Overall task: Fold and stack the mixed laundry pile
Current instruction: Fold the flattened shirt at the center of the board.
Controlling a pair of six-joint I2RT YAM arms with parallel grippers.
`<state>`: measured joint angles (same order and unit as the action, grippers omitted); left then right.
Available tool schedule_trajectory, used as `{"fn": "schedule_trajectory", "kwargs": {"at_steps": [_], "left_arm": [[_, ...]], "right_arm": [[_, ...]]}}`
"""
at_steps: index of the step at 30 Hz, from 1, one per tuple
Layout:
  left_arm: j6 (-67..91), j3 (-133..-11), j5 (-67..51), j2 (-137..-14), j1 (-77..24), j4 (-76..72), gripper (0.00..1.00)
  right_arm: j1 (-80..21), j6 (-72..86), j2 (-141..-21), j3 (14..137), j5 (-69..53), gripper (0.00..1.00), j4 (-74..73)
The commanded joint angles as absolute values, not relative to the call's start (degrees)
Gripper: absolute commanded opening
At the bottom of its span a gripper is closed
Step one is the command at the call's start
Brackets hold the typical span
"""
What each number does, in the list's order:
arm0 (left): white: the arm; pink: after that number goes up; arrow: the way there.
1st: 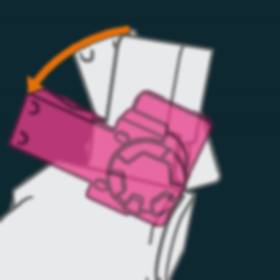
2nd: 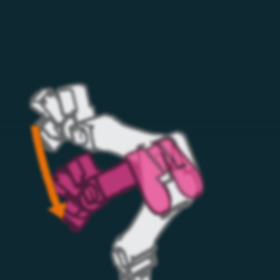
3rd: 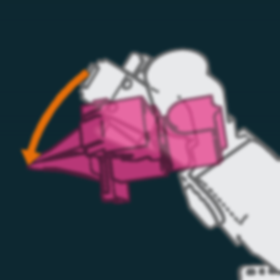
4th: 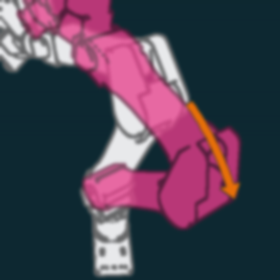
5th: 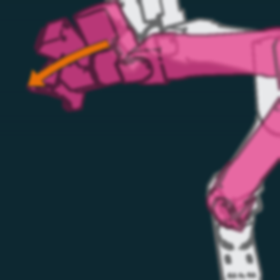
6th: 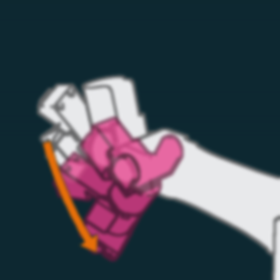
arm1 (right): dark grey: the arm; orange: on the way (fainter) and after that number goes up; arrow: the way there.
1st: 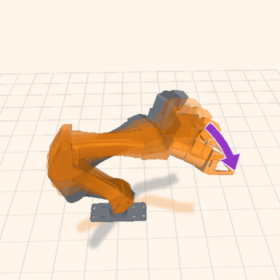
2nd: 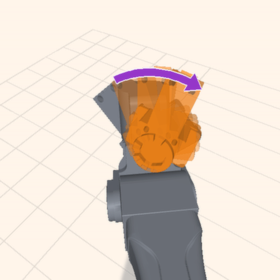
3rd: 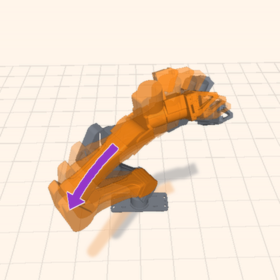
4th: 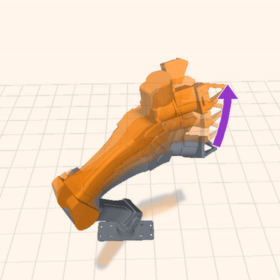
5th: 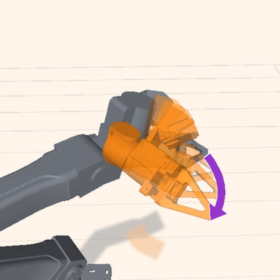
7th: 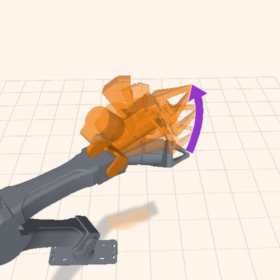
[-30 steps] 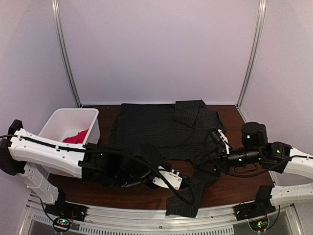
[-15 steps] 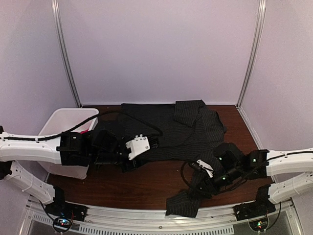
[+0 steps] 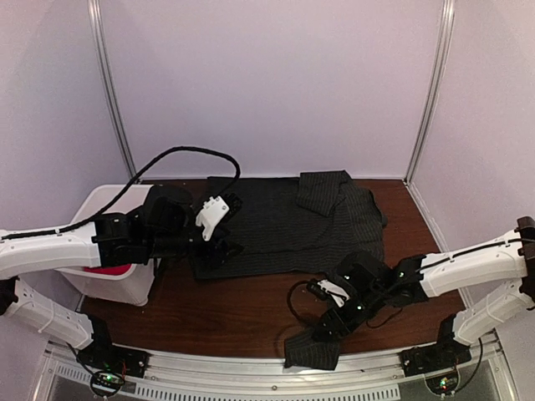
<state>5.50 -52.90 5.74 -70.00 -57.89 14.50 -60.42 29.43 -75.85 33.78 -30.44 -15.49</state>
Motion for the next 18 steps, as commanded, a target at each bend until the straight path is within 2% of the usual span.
{"fn": "schedule_trajectory", "kwargs": {"at_steps": [1,3,5,7,9,13,18], "left_arm": [[8.75,-51.7,5.08,-69.42,-55.44,11.51,0.53],[9.19,-51.52,4.94,-69.53,-54.51,11.96,0.54],[9.43,-51.15,4.56,-69.6,-53.66,12.19,0.54],[9.83,-50.63,3.7,-70.14,-52.46,12.61,0.54],[9.9,-50.15,3.33,-70.93,-51.98,13.17,0.54],[10.99,-50.96,7.03,-73.79,-51.44,16.26,0.59],[14.83,-50.73,7.49,-78.03,-48.26,18.03,0.57]], "right_arm": [[-60.72,31.08,-79.22,35.44,-30.52,0.55,-11.56],[-60.81,31.09,-80.49,35.48,-30.88,0.51,-11.04],[-60.81,30.82,-80.23,35.97,-30.83,0.33,-11.14],[-60.82,30.59,-77.96,37.64,-30.56,0.12,-11.93],[-60.82,30.26,-73.48,39.58,-29.48,0.0,-12.3],[-60.5,27.78,-64.15,45.8,-20.73,0.0,-17.37],[-59.06,23.2,-57.77,52.27,-10.69,0.0,-22.75]]}}
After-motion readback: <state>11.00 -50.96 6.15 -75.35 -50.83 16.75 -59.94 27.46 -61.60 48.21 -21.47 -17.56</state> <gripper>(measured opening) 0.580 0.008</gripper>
